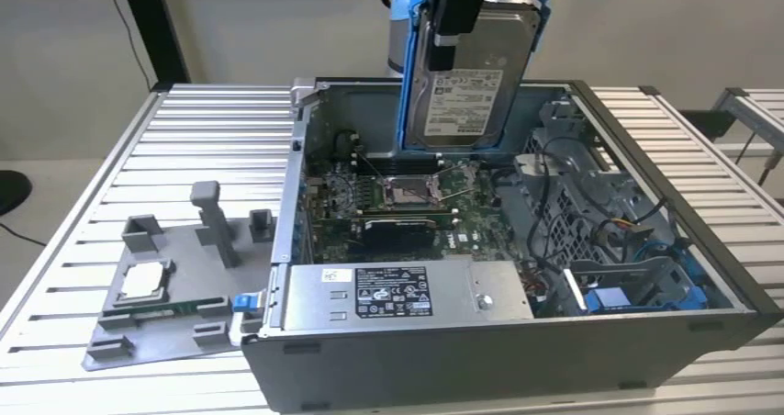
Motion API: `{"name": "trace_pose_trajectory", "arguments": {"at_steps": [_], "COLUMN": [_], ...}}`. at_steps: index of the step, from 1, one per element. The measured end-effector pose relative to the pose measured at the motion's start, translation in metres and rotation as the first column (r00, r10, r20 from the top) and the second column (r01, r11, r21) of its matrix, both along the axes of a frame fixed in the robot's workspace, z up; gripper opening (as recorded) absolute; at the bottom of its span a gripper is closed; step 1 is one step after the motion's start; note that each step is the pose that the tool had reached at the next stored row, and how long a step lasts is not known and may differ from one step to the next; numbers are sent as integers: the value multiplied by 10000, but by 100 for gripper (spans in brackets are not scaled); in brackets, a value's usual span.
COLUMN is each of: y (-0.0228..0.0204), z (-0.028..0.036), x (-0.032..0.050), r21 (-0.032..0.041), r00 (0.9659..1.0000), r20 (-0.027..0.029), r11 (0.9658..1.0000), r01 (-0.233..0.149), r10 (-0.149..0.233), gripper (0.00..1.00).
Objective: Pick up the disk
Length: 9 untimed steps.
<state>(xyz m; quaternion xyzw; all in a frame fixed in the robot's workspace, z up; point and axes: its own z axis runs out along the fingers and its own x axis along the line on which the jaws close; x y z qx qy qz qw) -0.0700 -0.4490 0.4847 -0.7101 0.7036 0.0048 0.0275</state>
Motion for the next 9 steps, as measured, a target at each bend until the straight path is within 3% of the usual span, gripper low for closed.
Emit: {"name": "trace_pose_trajectory", "arguments": {"at_steps": [4,9], "y": [0,-11], "z": [-2,-9], "x": [16,95], "r21": [-72,-88], "r00": [9995,9993], "r20": [2,1], "r11": [9994,9993], "r01": [328,374], "r10": [-328,-374], "gripper": [0,0]}}
